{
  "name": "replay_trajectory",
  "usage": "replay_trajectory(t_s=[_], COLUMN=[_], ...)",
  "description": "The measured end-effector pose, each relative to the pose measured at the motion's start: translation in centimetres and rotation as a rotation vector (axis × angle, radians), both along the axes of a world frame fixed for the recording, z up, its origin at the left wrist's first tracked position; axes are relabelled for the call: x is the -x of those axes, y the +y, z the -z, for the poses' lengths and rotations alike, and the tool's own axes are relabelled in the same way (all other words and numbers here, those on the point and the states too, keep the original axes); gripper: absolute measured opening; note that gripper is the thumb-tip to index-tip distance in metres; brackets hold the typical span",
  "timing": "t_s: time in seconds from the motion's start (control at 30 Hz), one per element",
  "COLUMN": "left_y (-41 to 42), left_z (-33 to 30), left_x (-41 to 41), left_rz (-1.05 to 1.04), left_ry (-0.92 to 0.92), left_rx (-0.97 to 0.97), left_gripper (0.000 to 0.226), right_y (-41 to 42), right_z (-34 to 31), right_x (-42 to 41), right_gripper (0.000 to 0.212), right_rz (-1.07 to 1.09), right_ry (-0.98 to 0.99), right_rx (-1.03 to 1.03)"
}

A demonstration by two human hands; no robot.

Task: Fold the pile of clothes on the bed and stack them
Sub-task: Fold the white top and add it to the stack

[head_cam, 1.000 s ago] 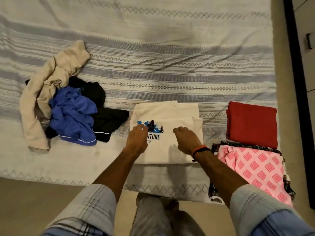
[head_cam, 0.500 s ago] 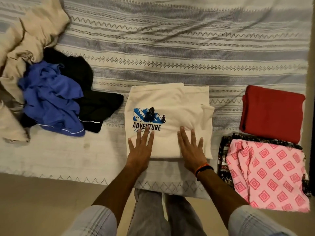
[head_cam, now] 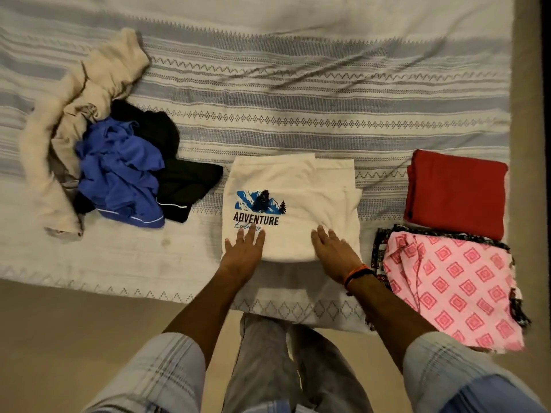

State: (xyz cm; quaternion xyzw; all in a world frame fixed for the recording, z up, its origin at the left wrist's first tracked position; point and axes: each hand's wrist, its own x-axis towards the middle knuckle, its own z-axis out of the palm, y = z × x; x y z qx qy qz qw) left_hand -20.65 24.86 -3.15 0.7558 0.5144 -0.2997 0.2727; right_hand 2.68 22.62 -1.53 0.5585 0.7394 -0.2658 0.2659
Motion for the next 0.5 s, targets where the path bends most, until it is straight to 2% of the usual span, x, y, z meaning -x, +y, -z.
replay_trajectory(t_s=[0.23, 0.33, 0.43, 0.5], left_y=[-2.9, -1.6, 1.6, 4.2], left_z=[-3.7, -5.2, -7.1, -7.5], left_x=[0.8, 0.9, 0.9, 1.2], left_rz=[0.013, -0.01, -0.189, -0.371], left_ry=[-0.025, -0.006, 0.006, -0.058], left_rx=[0.078, 0.013, -0.108, -0.184], left_gripper=[0.059, 0.042, 0.039, 0.041], right_y=[-2.4, -0.9, 2.2, 4.6], right_z=[-4.1, -5.2, -6.5, -7.0], right_x=[-0.8, -1.9, -2.9, -3.2], right_gripper=[0.047, 0.046, 0.044, 0.041], right_rz=[0.03, 0.125, 0.341, 0.489], right_ry=[0.092, 0.113, 0.184, 0.226], right_rx=[0.133, 0.109, -0.03, -0.118])
